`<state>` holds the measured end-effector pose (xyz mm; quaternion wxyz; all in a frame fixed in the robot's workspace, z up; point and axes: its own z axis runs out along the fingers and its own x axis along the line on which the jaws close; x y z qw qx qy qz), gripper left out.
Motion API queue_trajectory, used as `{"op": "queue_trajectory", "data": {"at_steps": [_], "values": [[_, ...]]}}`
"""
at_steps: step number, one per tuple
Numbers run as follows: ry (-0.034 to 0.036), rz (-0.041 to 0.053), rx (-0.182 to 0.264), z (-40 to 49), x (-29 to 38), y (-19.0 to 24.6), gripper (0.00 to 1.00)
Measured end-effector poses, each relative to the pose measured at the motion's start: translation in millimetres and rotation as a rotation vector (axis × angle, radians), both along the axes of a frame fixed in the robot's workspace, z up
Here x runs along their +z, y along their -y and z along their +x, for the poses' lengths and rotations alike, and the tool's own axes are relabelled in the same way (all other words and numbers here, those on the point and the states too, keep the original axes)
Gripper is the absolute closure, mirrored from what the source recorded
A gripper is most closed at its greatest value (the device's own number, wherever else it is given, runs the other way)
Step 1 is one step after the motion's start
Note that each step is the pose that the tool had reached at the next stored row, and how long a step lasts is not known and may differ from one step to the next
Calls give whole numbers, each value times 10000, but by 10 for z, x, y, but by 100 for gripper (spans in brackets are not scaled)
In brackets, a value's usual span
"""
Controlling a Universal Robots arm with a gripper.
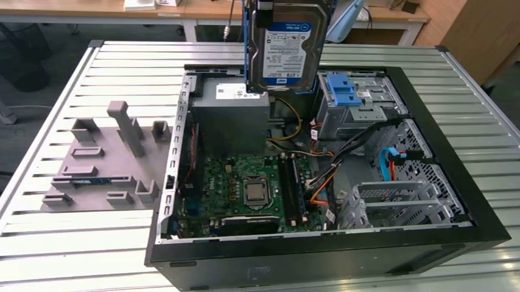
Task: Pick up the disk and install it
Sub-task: 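Insert the disk into the insertion slot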
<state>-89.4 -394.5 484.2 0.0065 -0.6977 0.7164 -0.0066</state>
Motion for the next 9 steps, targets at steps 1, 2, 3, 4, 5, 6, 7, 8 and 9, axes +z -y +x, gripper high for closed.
{"op": "queue_trajectory", "data": {"at_steps": [1, 2, 3, 4, 5, 6, 7, 8, 9], "values": [[-1, -1, 0, 0, 0, 0, 64], [0, 0, 0, 1, 0, 0, 64], [0, 0, 0, 1, 0, 0, 64], [0, 0, -1, 1, 0, 0, 64], [0, 0, -10, 1, 0, 0, 64], [0, 1, -23, 1, -1, 0, 64], [-1, -1, -37, 1, -1, 1, 64], [-1, -1, -50, 2, -1, 2, 64], [-1, -1, -58, 2, -1, 8, 64]]}}
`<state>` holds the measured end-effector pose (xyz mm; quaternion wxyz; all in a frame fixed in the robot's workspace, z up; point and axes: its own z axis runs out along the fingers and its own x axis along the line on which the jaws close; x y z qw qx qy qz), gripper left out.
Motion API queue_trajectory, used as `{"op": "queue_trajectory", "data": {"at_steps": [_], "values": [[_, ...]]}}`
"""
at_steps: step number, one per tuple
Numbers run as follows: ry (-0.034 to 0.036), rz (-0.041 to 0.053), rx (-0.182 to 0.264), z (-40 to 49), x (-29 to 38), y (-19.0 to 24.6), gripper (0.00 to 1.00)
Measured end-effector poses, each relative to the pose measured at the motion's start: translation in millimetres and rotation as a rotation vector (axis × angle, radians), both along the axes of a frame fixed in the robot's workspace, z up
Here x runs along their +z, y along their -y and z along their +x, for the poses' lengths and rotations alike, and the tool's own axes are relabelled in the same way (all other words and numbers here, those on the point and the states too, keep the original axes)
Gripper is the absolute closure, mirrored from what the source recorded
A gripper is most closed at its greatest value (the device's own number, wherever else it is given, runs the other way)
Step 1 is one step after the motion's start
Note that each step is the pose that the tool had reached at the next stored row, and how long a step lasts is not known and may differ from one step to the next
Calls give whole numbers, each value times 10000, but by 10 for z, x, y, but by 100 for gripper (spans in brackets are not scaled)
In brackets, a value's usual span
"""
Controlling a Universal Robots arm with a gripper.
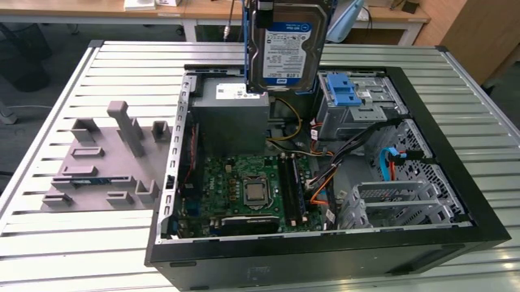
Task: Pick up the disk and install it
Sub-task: 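Insert the disk into the insertion slot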
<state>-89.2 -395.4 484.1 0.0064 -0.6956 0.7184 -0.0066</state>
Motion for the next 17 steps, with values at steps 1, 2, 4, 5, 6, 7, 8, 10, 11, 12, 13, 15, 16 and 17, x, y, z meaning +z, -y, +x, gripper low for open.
{"op": "queue_trajectory", "data": {"at_steps": [1, 2, 4, 5, 6, 7, 8, 10, 11, 12, 13, 15, 16, 17], "values": [[2, 2, -3, 0, -1, 10, 64], [1, 1, -5, -1, -1, 24, 64], [1, 1, -5, -1, -1, 50, 64], [0, 1, -6, -1, -1, 62, 64], [1, 0, -6, -1, -1, 72, 64], [0, 0, -6, -1, 0, 81, 64], [1, 1, -6, -1, -1, 89, 64], [1, 1, -6, -1, -1, 103, 64], [1, 1, -6, -1, -1, 110, 64], [1, 1, -6, -1, -1, 118, 64], [0, 1, -6, -1, -1, 125, 64], [1, 1, -9, -1, -1, 138, 64], [1, 1, -13, -1, -1, 143, 64], [1, 0, -17, -1, -1, 148, 64]]}}
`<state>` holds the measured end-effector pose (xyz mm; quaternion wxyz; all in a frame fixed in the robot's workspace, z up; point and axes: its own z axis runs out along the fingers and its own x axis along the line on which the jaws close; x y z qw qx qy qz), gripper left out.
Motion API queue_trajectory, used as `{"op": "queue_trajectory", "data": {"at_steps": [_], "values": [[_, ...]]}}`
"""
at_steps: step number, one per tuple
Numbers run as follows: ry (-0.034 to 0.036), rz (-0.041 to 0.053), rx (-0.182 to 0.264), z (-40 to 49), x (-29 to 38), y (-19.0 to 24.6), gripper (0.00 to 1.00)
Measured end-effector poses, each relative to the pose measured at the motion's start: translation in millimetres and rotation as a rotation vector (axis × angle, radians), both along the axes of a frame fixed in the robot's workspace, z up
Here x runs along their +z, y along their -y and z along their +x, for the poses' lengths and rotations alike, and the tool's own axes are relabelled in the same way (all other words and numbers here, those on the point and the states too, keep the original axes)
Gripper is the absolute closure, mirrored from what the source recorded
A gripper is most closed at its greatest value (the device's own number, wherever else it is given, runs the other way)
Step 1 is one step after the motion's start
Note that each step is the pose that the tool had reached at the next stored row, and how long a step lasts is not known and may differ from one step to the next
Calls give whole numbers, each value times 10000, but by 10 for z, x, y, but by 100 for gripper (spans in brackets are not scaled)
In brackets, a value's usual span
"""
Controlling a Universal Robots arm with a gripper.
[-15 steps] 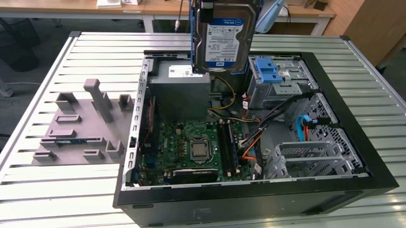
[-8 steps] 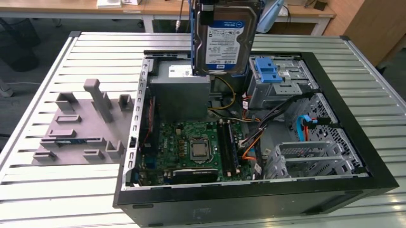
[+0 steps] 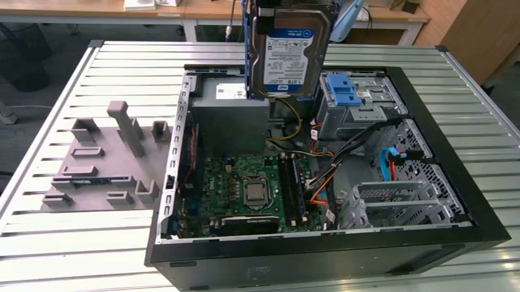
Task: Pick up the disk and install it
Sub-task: 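Insert the disk into the insertion slot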
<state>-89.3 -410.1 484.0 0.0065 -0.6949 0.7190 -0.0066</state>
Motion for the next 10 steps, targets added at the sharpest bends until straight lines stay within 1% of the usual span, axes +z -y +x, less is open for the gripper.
{"op": "queue_trajectory", "data": {"at_steps": [5, 8, 10], "values": [[-1, -1, -186, 0, -3, 14, 64], [0, 1, -254, 0, -5, 33, 64], [0, -1, -265, 0, -5, 54, 64]]}}
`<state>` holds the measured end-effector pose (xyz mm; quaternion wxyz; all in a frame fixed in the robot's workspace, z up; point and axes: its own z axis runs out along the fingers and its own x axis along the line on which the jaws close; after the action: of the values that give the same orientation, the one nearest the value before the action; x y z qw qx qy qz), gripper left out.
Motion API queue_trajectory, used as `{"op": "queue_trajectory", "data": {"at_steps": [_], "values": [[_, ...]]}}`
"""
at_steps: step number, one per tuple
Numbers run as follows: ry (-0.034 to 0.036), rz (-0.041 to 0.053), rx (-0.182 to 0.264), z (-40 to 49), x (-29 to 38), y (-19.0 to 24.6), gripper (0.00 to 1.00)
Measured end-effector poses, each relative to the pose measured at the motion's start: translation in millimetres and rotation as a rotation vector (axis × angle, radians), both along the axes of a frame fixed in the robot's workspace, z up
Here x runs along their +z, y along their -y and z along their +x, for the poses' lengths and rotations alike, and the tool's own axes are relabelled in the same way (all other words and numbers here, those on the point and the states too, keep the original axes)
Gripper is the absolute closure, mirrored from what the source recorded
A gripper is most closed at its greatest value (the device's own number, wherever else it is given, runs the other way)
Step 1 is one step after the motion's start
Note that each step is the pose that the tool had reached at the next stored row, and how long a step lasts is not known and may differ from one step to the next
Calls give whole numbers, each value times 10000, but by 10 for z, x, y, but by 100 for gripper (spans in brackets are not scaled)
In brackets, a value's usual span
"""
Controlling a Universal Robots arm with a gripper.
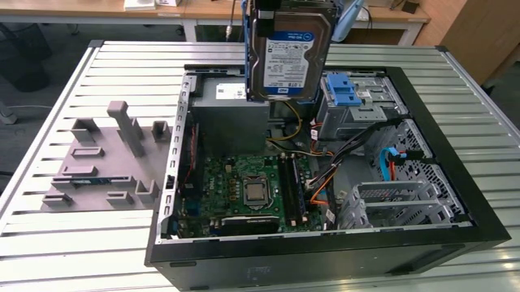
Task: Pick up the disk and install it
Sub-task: 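Insert the disk into the insertion slot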
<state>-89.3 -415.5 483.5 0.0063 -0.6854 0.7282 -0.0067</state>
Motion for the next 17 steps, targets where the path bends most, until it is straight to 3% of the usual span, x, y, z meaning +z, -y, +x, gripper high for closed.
{"op": "queue_trajectory", "data": {"at_steps": [12, 17], "values": [[0, 0, -13, 0, -2, 133, 64], [0, 0, -14, 0, -2, 143, 64]]}}
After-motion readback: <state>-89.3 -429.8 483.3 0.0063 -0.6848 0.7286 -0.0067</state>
